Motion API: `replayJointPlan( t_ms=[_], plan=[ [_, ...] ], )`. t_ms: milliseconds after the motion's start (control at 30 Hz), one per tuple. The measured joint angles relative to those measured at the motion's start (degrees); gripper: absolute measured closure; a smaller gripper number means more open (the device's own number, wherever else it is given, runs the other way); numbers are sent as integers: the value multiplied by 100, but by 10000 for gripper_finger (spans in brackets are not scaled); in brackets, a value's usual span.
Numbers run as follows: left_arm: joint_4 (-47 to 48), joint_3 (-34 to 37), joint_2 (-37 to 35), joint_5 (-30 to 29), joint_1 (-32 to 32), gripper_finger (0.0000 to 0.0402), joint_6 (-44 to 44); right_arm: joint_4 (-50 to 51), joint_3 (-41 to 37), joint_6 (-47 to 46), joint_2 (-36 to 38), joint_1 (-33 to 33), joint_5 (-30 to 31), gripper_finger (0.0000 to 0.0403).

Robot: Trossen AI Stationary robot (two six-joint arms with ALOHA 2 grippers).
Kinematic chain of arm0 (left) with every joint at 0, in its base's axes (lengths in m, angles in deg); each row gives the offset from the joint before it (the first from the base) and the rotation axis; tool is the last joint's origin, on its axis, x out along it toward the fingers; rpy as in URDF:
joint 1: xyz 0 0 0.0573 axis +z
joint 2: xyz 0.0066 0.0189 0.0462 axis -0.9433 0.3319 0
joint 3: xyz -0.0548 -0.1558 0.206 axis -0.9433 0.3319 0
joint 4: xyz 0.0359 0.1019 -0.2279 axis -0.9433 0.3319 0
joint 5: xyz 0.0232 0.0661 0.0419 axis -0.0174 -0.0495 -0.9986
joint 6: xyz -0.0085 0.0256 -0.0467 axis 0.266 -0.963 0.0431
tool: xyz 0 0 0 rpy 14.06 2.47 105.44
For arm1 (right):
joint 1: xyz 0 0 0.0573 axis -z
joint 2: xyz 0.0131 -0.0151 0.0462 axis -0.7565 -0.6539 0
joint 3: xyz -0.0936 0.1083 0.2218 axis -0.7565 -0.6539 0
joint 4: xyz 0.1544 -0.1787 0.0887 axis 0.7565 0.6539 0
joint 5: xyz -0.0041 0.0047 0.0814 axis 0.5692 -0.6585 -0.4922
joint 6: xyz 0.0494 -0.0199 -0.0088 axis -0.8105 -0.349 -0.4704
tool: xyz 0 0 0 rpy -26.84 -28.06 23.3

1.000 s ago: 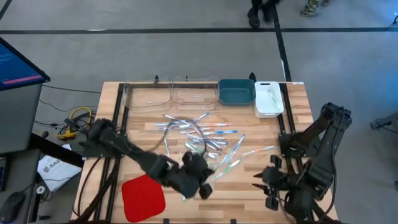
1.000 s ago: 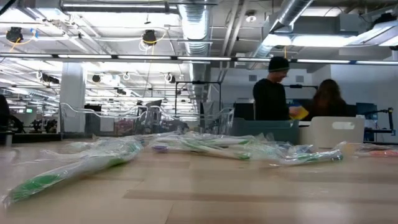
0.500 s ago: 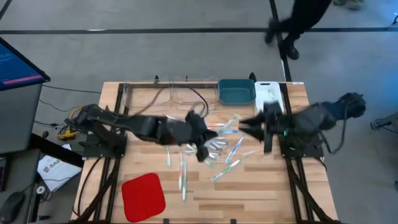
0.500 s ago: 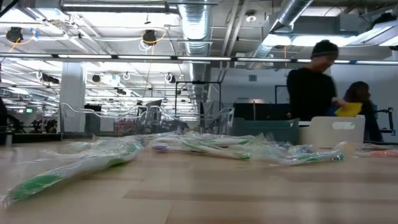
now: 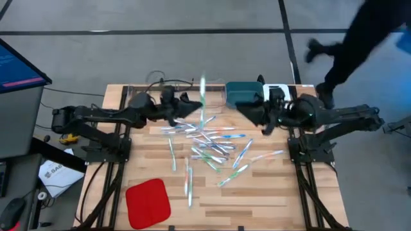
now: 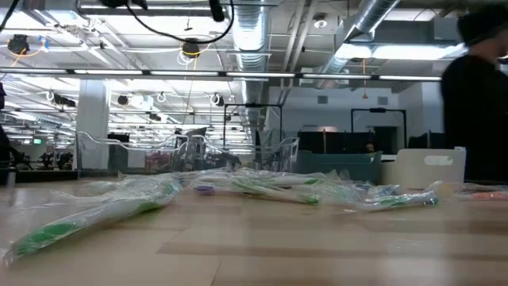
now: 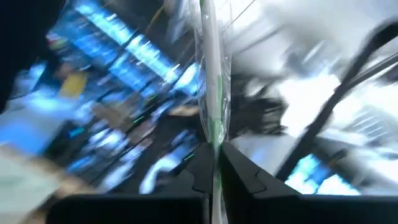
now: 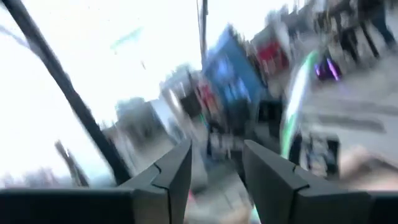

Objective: Pick & Place Toothbrushes
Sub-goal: Put the green toothbrush into the white bin

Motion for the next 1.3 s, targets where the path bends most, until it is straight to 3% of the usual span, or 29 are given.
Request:
replayJointPlan(
  t_ms=[67,233,433,700,967,1300],
  plan=[
    [-131,29,-22,84,71,398,261,-465,-203,-396,-145,302,12,263],
    [-101,-40,-1,121,-11,398,594,-460,-77,-1067,-674,722,-301,255],
    [252,-54,-3,-140,-162,398,1064,-413,530,-800,-1268,734,-763,238],
    [581,-54,-3,-338,-276,398,859,1094,1461,-745,-1784,702,-815,216],
    [712,-54,-2,-451,-362,398,804,1531,1782,-726,-1947,700,-817,194],
    [1086,-54,-300,-837,-370,398,432,2090,1769,-725,-1656,617,-785,198]
  ],
)
